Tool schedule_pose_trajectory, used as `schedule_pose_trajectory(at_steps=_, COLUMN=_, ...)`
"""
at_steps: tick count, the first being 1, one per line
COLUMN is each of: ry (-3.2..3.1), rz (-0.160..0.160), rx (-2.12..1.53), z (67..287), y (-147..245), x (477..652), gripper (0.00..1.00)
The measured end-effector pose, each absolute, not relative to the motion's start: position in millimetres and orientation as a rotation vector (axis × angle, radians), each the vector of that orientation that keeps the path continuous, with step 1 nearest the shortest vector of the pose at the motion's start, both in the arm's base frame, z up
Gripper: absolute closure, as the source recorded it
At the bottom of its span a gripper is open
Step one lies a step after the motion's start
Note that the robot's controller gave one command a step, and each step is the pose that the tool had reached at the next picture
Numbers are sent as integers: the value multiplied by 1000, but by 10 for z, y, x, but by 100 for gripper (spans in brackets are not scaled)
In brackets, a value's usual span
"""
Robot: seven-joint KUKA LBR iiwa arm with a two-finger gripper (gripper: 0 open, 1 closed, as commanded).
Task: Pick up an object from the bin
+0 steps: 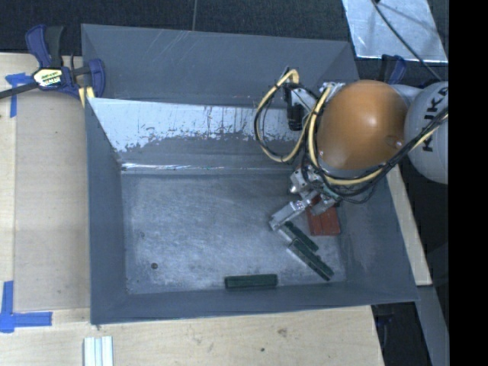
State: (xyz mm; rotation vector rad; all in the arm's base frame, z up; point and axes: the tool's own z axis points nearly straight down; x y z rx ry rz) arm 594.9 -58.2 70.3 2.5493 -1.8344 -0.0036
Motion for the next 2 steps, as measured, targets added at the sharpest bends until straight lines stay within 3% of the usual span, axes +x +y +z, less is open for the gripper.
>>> schedule_pose_trajectory(at_steps=1, ry=-1839, rz=8, rx=2546, z=745, y=-607, x=5973, gripper=100)
schedule_pose_trajectory(at_steps=2, ry=-1870, rz=9, rx=2531, z=1459, y=-581, x=6060, gripper=100)
